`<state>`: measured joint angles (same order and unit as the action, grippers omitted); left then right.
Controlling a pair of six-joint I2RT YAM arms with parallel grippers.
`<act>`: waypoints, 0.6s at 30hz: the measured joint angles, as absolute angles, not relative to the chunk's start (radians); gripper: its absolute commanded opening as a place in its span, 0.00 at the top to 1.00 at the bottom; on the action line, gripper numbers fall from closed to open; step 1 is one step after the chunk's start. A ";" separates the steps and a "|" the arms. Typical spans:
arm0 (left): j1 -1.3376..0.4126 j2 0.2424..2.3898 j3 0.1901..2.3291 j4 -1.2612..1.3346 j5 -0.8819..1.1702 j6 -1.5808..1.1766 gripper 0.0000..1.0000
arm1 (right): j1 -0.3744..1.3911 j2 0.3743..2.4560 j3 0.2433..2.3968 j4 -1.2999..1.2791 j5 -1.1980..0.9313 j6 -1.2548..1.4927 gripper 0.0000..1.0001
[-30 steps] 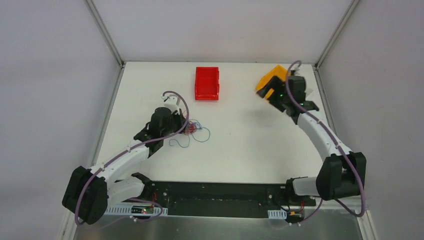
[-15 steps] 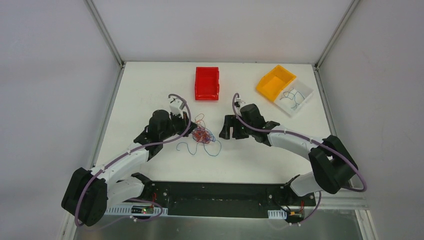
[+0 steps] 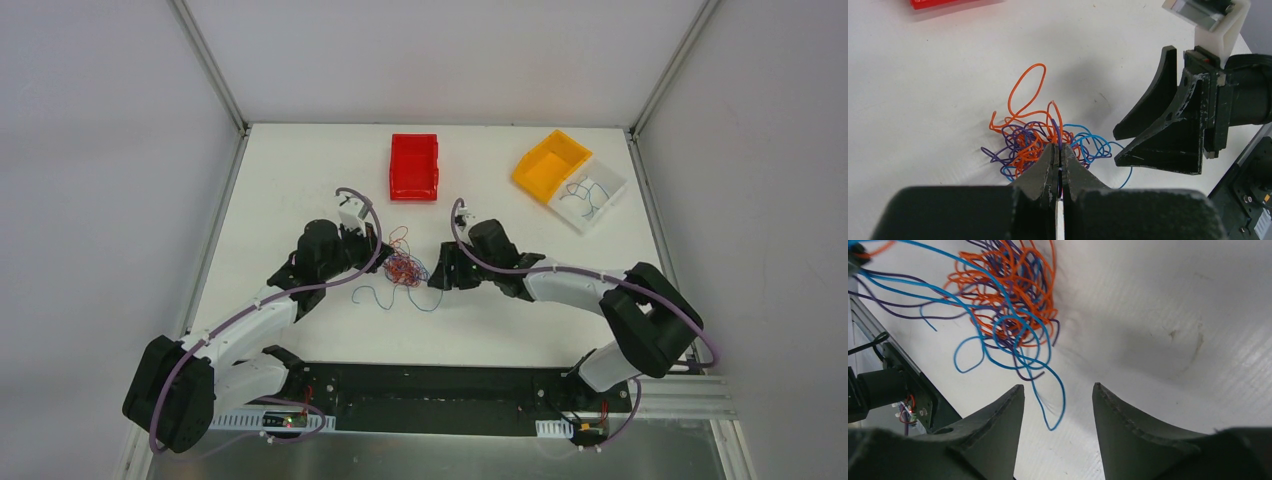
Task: Untangle the cables
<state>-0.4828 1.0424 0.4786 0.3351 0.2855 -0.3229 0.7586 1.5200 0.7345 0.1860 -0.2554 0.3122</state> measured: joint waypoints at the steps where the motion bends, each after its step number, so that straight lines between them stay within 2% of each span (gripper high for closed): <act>1: -0.483 1.042 0.479 0.335 0.283 -0.323 1.00 | 0.759 1.520 0.715 0.203 -0.255 0.323 0.48; 5: -0.483 1.041 0.479 0.335 0.278 -0.323 1.00 | 0.759 1.520 0.654 0.228 -0.256 0.357 0.61; 8: -0.482 1.041 0.479 0.335 0.275 -0.323 1.00 | 0.759 1.520 0.636 0.240 -0.260 0.379 0.80; 10: -0.482 1.041 0.479 0.335 0.267 -0.323 1.00 | 0.759 1.520 0.634 0.257 -0.260 0.393 0.99; 15: -0.483 1.041 0.479 0.322 0.206 -0.324 1.00 | 0.759 1.475 0.634 0.217 -0.181 0.411 1.00; 18: -0.483 1.041 0.483 0.267 0.091 -0.332 1.00 | 0.728 1.381 0.635 0.141 -0.076 0.427 1.00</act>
<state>-0.4828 1.0409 0.4828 0.2672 0.0910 -0.3317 0.7280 1.3811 0.6350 0.1406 -0.0757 0.4271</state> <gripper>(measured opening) 0.013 0.010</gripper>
